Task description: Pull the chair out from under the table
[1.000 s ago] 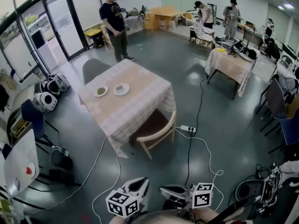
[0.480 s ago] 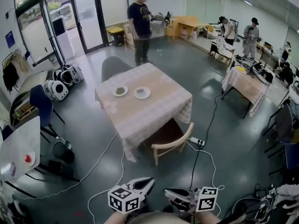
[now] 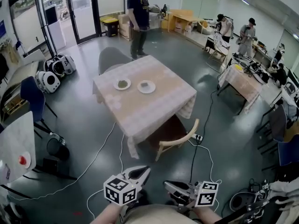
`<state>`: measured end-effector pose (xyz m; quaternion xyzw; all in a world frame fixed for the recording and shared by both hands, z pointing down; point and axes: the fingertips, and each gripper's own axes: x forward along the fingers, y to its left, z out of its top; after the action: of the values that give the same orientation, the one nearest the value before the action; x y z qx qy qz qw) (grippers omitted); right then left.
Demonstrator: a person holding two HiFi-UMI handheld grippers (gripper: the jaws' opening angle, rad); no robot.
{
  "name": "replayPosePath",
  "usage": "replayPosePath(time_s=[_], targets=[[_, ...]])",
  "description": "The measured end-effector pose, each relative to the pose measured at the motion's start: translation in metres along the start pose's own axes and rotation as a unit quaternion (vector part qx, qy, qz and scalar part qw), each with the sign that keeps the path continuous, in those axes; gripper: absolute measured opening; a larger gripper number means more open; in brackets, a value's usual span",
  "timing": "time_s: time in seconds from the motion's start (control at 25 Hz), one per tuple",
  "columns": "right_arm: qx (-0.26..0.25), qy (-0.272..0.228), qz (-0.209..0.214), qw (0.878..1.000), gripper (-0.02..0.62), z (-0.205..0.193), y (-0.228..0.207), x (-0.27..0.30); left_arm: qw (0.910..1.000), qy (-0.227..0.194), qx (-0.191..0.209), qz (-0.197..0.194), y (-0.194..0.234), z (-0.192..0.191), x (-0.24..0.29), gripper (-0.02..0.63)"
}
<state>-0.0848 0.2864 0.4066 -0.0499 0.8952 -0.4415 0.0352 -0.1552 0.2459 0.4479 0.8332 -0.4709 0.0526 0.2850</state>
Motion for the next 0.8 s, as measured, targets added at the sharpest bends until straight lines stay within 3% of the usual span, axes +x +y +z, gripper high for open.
replayPosePath(time_s=[0.4,0.56,0.8], targets=[[-0.019,0.041,0.0,0.999,0.009,-0.01,0.006,0.073,0.9992,-0.024,-0.029,0.011,0.059,0.002,-0.043,0.006],[-0.026,0.054,-0.018,0.998,0.009,-0.008,0.004,0.078,0.9981,-0.03,-0.053,0.01,0.071,0.0,-0.045,0.006],[-0.002,0.043,-0.04,0.998,0.009,-0.002,-0.012,0.068,0.9984,-0.013,-0.056,0.0,0.072,0.001,-0.026,0.006]])
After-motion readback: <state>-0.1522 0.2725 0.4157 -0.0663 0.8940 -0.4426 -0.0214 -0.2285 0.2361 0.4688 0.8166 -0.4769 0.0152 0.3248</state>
